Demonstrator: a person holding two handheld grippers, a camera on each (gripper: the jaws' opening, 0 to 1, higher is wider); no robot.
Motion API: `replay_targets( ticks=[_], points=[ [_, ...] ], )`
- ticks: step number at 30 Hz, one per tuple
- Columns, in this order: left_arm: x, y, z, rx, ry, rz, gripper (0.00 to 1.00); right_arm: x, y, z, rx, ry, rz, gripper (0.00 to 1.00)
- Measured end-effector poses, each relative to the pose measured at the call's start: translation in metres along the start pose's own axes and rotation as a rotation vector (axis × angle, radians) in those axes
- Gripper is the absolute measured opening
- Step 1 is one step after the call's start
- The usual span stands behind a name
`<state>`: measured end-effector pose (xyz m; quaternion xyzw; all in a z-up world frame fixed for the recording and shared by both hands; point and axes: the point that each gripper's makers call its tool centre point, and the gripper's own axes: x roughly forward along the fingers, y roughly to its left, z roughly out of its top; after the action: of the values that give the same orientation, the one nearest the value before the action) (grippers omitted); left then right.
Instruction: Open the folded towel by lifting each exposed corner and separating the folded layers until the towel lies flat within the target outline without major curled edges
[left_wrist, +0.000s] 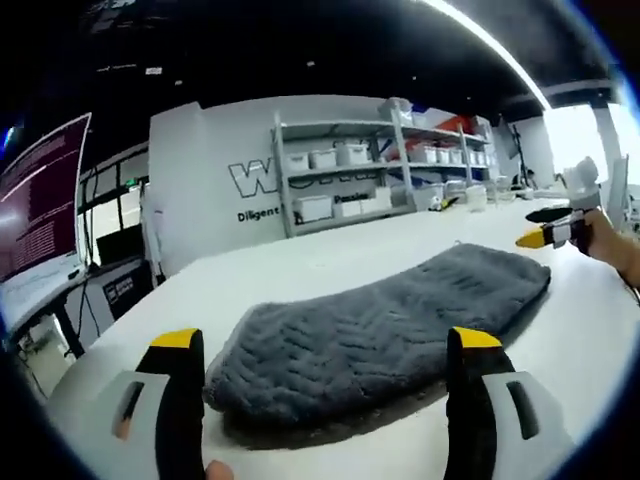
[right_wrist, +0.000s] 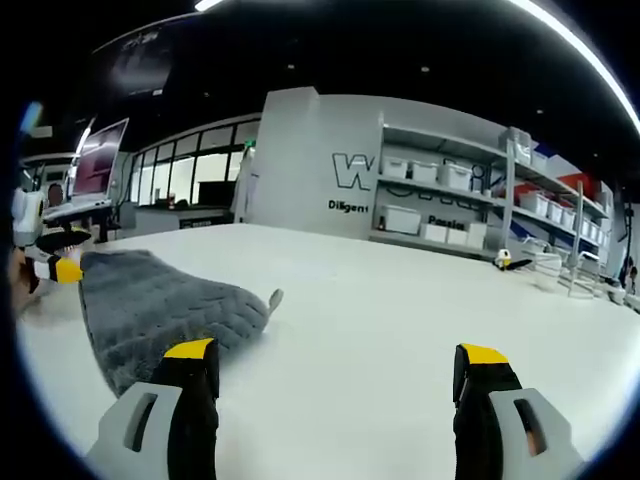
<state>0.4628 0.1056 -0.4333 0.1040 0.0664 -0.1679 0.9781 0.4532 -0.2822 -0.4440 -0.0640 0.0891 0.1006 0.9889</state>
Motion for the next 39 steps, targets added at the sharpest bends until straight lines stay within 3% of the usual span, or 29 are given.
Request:
replay_targets(
  ticks=[2, 3, 5, 12, 15, 17, 25, 26, 33, 36, 39],
  points=[
    [-0.003, 0.004, -0.002, 0.017, -0.002, -0.024, 0.99, 0.001, -0.001, 0.0, 0.006, -0.001, 0.0, 0.99],
    [-0.014, -0.006, -0.001, 0.016, -0.008, -0.028, 0.99, 0.001, -0.001, 0.0, 0.005, 0.0, -0.001, 0.99],
    [-0.022, -0.008, 0.0, 0.017, -0.027, -0.036, 0.99, 0.0, 0.0, 0.0, 0.002, 0.0, 0.001, 0.99],
    [-0.044, 0.017, -0.002, 0.054, -0.078, 0.004, 0.99, -0.002, 0.004, -0.003, -0.007, 0.005, 0.008, 0.99],
    [-0.053, 0.025, -0.015, -0.027, -0.075, 0.006, 0.99, -0.003, 0.004, -0.003, -0.008, 0.004, 0.006, 0.99],
    [-0.056, 0.028, -0.011, -0.009, -0.107, 0.01, 0.99, -0.004, 0.005, -0.003, -0.01, 0.004, 0.004, 0.99],
    [-0.061, 0.025, -0.013, 0.008, -0.107, 0.012, 0.99, -0.007, 0.007, -0.007, -0.013, 0.012, 0.006, 0.99],
    [-0.063, 0.023, -0.011, -0.021, -0.127, 0.001, 0.99, -0.008, 0.008, -0.008, -0.017, 0.011, 0.007, 0.99],
    [-0.068, 0.03, -0.007, -0.023, -0.152, 0.018, 0.99, -0.013, 0.016, -0.003, -0.021, -0.003, 0.027, 0.99],
    [-0.067, 0.034, -0.009, -0.043, -0.148, 0.027, 0.99, 0.003, 0.042, 0.038, -0.067, -0.131, 0.121, 0.99],
    [-0.066, 0.032, -0.011, -0.03, -0.135, 0.026, 0.99, 0.009, 0.069, 0.048, -0.106, -0.158, 0.222, 0.99]
  ],
)
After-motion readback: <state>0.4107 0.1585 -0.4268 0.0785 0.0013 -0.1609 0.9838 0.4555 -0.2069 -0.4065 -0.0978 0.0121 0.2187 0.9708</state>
